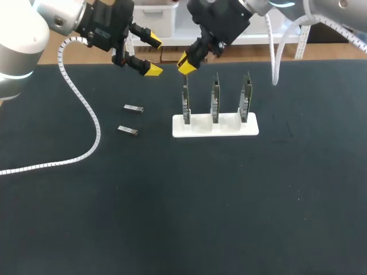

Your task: Pick up the optical module with the left hand, and insert it into the network port with the right hand.

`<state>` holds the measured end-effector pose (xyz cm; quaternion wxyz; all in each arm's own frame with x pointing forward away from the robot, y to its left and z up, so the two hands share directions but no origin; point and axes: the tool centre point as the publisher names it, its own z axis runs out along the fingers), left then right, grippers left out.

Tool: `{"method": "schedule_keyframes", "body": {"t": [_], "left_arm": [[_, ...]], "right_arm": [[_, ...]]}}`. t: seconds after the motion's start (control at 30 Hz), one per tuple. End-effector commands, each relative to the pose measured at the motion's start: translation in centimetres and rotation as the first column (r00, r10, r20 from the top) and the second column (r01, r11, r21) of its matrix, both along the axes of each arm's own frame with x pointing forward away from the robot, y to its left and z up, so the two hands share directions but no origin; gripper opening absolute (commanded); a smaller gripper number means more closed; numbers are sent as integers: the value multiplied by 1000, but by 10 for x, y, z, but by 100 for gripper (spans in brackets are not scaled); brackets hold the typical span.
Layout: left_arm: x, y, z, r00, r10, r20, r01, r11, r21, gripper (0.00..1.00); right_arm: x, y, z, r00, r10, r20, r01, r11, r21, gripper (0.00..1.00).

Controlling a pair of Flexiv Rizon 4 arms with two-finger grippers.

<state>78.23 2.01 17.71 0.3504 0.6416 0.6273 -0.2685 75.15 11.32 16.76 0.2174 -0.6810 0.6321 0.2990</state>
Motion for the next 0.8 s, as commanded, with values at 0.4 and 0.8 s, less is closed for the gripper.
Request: {"method": "schedule_keyframes", "body": {"t": [0.4, 0.8], "left_arm": [[0, 0, 1, 1000, 3, -2, -3, 1000, 6, 100], [0, 0, 1, 1000, 3, -2, -3, 1000, 6, 100]], "right_arm": [[-5, -6, -9, 1000, -21, 11, 20, 999, 37, 0], [-2, -4, -17, 1000, -12, 2, 12, 998, 56, 0]]}}
